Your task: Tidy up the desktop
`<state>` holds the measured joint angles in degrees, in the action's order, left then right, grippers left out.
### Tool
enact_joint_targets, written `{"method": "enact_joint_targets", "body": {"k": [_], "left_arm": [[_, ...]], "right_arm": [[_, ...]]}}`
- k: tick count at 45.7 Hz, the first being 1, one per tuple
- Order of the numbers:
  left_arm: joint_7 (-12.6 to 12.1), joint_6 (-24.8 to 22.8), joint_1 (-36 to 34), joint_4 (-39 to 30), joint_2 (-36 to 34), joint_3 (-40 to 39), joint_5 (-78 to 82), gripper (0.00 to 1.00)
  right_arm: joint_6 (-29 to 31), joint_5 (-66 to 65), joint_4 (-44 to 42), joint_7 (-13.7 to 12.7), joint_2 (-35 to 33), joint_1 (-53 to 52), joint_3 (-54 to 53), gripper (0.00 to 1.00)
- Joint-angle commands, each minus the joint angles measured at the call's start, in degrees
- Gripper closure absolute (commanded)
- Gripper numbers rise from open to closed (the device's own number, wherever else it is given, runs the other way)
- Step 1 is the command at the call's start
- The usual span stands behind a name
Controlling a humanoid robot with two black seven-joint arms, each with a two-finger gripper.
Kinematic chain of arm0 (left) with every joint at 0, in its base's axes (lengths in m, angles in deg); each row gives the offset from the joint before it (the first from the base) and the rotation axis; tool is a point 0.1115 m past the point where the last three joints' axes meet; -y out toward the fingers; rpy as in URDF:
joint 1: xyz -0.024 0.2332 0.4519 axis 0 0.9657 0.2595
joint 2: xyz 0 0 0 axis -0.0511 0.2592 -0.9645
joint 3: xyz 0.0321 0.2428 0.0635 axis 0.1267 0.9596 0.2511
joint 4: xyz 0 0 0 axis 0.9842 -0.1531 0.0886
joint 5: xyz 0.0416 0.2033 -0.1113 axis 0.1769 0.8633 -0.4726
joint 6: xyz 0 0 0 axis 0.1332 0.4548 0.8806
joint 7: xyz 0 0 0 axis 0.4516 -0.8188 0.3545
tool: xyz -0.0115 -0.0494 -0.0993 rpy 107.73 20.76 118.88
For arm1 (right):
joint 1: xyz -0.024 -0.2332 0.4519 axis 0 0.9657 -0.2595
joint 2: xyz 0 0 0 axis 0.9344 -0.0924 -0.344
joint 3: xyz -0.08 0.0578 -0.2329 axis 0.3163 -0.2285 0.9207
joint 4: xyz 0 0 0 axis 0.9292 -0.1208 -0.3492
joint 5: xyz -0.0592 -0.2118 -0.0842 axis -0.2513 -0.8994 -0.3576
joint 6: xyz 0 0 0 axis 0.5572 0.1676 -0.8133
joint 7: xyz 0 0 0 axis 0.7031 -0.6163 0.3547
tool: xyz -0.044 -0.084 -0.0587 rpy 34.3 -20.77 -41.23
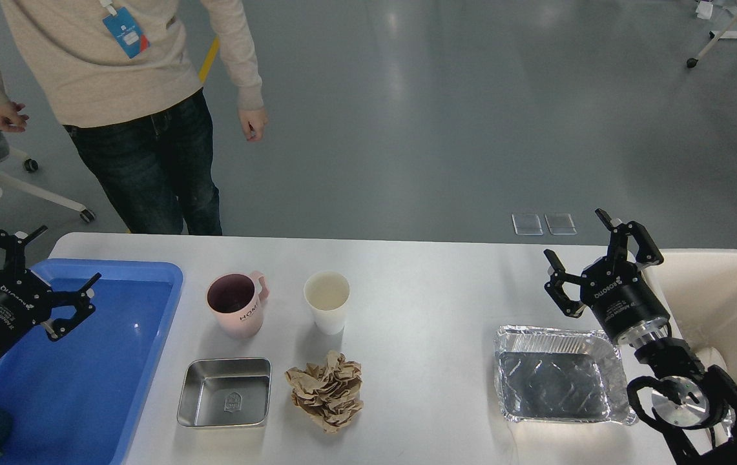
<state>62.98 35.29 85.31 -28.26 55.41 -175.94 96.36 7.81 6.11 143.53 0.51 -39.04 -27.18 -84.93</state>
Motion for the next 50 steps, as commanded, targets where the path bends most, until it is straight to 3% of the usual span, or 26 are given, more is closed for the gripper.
{"method": "enact_joint_targets", "body": {"k": [1,7,13,19,28,38,50], "left_arm": [[0.22,-0.34,0.17,-0.27,-6.88,2.52,6.01,0.02],[1.28,0.01,-0.61,-0.45,-16.54,9.81,8.3,0.02],[6.19,0.71,-2.55,-0.89,-23.93,17.98,9.88,0.02],[8.31,0.27,-3.34,-2.29,-30.52,22.65,16.2,0.02],[9.63,-3.77,-2.9,-11.25,-35.71,23.53,31.23,0.01],[9.72,-3.77,-2.38,-23.12,-41.51,23.62,36.24,0.01],[9.8,-2.01,0.87,-28.92,-38.97,23.62,44.95,0.01]], "right_arm": [[-0.09,-0.55,-0.13,0.02,-0.62,-0.02,0.57,0.0],[-0.09,-3.18,-0.04,0.02,-0.71,0.07,0.66,0.0],[0.0,-3.89,0.31,0.02,-0.62,0.07,1.1,0.0],[0.09,-5.29,0.22,0.02,-0.62,-0.1,1.54,0.0],[0.09,-6.7,0.13,0.02,-0.71,-1.51,1.54,0.0],[0.09,-6.79,0.13,0.02,-0.8,-1.6,2.24,0.0],[0.17,-6.79,0.13,0.02,-0.89,-1.69,2.33,0.0]]}}
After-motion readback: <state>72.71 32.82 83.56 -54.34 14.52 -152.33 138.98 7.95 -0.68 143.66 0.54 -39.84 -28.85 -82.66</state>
